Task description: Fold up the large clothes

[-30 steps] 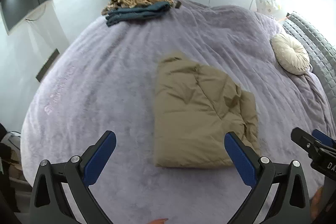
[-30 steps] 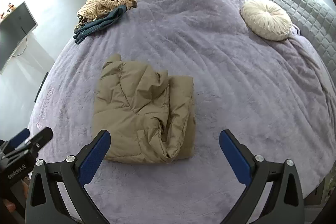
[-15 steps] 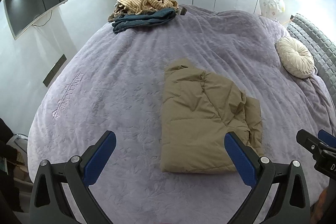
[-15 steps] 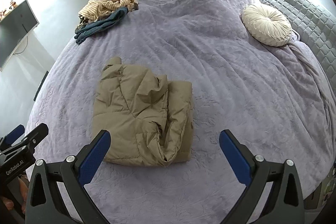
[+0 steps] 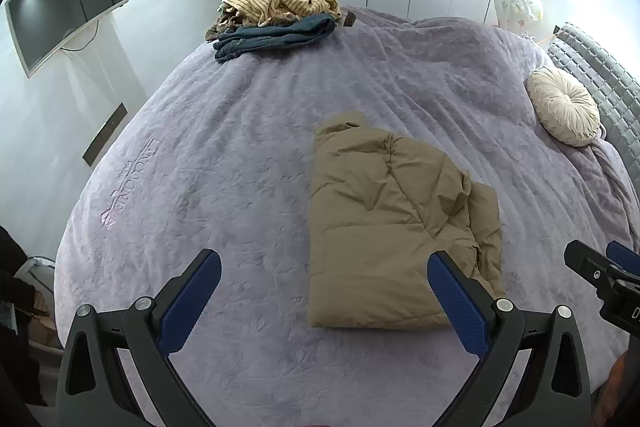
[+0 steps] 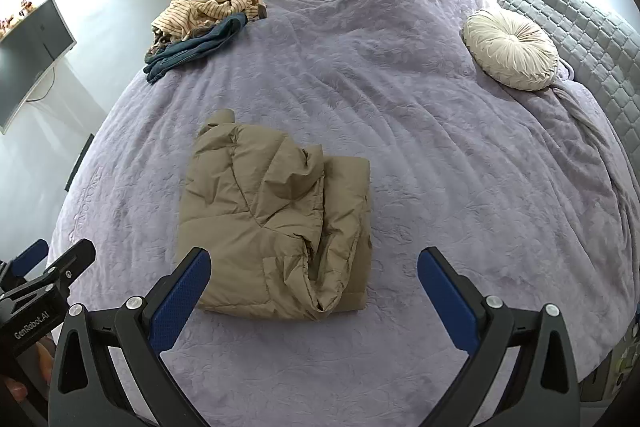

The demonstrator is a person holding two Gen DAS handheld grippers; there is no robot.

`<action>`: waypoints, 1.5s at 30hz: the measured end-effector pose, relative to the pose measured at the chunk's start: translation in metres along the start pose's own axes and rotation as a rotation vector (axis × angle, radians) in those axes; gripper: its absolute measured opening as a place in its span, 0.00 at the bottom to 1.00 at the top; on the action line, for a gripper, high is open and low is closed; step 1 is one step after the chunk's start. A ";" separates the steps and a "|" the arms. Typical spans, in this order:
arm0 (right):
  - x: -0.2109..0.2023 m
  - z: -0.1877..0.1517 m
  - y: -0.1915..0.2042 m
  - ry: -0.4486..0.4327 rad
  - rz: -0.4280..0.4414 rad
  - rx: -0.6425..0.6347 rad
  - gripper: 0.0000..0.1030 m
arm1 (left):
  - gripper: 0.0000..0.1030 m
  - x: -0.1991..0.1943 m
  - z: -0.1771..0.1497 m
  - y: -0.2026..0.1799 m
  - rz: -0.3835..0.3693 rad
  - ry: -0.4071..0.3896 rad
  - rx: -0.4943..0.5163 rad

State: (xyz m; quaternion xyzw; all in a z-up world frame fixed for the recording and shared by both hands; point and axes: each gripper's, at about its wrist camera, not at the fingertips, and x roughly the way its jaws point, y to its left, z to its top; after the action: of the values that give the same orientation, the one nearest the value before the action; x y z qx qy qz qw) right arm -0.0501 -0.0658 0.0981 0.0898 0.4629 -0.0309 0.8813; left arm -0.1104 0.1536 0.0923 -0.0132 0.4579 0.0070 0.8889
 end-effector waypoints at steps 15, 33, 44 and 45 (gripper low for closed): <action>0.001 0.002 -0.002 0.001 0.001 -0.003 1.00 | 1.00 0.000 0.000 0.003 0.003 0.000 -0.003; -0.001 0.002 -0.002 -0.007 -0.002 -0.003 1.00 | 1.00 -0.001 -0.004 0.003 0.019 0.000 -0.004; -0.003 -0.001 -0.001 -0.008 -0.005 -0.002 1.00 | 1.00 -0.003 -0.007 0.004 0.015 -0.001 -0.003; -0.003 -0.001 -0.001 -0.008 -0.005 -0.002 1.00 | 1.00 -0.003 -0.007 0.004 0.013 -0.001 -0.003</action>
State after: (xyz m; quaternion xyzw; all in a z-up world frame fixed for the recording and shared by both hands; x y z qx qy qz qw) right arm -0.0528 -0.0670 0.0996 0.0879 0.4595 -0.0330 0.8832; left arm -0.1177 0.1578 0.0908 -0.0116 0.4576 0.0132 0.8890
